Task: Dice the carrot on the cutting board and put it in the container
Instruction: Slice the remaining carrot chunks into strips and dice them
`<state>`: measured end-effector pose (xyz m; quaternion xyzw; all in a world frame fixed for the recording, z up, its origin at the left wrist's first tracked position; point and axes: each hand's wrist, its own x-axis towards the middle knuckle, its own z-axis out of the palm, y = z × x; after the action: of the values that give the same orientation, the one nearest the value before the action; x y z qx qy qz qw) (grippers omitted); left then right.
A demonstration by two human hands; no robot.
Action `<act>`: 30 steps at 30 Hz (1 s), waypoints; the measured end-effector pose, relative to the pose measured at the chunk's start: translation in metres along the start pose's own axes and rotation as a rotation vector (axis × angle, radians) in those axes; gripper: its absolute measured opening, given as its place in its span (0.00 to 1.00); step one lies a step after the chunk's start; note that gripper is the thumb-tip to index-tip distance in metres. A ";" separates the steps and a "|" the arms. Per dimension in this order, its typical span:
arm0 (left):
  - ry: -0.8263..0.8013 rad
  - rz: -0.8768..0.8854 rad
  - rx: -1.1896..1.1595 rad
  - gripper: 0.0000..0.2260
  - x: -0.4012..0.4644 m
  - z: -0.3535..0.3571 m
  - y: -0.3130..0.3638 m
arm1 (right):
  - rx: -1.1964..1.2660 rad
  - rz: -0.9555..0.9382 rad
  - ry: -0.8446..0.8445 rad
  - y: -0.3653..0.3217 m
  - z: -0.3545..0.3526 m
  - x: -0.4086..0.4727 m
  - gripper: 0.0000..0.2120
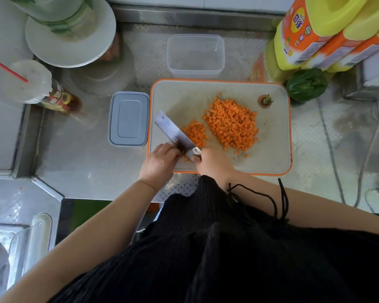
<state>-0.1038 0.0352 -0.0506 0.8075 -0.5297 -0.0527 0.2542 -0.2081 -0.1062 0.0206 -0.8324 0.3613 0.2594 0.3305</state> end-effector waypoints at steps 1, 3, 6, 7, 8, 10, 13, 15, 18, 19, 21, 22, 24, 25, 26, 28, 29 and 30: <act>0.001 0.006 0.004 0.05 0.000 0.000 0.000 | 0.048 -0.002 -0.007 0.003 -0.002 0.001 0.16; 0.020 -0.005 0.006 0.04 -0.001 0.000 0.001 | 0.078 0.012 0.002 0.009 -0.006 -0.001 0.18; 0.061 -0.044 -0.006 0.07 -0.004 -0.004 0.005 | 0.015 -0.002 -0.008 0.012 -0.009 -0.007 0.18; 0.068 -0.033 -0.003 0.08 -0.005 -0.005 0.005 | -0.013 -0.009 -0.020 0.011 -0.009 -0.010 0.18; 0.070 -0.017 0.008 0.08 -0.006 -0.005 0.006 | -0.034 -0.013 -0.037 0.008 -0.009 -0.013 0.18; 0.060 -0.010 0.032 0.08 -0.008 -0.005 0.006 | -0.064 0.001 -0.062 0.003 -0.009 -0.015 0.18; 0.047 -0.064 0.041 0.05 -0.007 -0.004 0.004 | -0.117 -0.007 -0.057 -0.004 -0.006 -0.015 0.15; 0.033 -0.077 0.040 0.04 -0.007 -0.002 0.003 | -0.148 0.003 -0.052 -0.006 -0.006 -0.014 0.15; 0.031 -0.100 0.025 0.05 -0.005 -0.002 0.002 | -0.189 0.031 -0.038 -0.009 0.000 -0.011 0.12; 0.030 -0.108 0.027 0.03 -0.004 -0.001 0.001 | -0.200 0.033 -0.028 -0.011 0.002 -0.010 0.11; 0.026 -0.123 0.027 0.03 -0.004 0.000 0.001 | -0.195 0.012 -0.002 -0.010 0.008 -0.007 0.08; 0.024 -0.127 0.030 0.03 -0.004 0.000 0.002 | -0.184 -0.014 0.009 -0.010 0.009 -0.005 0.07; 0.019 -0.137 0.043 0.02 -0.003 0.000 0.004 | -0.150 -0.050 0.014 -0.009 0.008 -0.001 0.08; 0.022 -0.138 0.057 0.01 -0.003 -0.001 0.004 | -0.120 -0.062 0.013 -0.009 0.007 0.001 0.09; 0.028 -0.146 0.067 0.01 -0.003 0.000 0.004 | -0.086 -0.071 0.017 -0.008 0.006 0.003 0.10; 0.045 -0.183 0.086 0.06 0.000 -0.002 0.009 | -0.016 -0.073 0.036 -0.007 0.003 0.005 0.11; 0.048 -0.196 0.092 0.07 0.002 -0.002 0.011 | 0.015 -0.063 0.045 -0.005 0.001 0.005 0.12; 0.046 -0.199 0.084 0.08 0.003 -0.001 0.014 | 0.045 -0.051 0.059 -0.001 -0.001 0.005 0.13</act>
<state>-0.1141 0.0287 -0.0429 0.8671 -0.4425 -0.0370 0.2256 -0.2039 -0.1083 0.0186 -0.8410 0.3555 0.2178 0.3449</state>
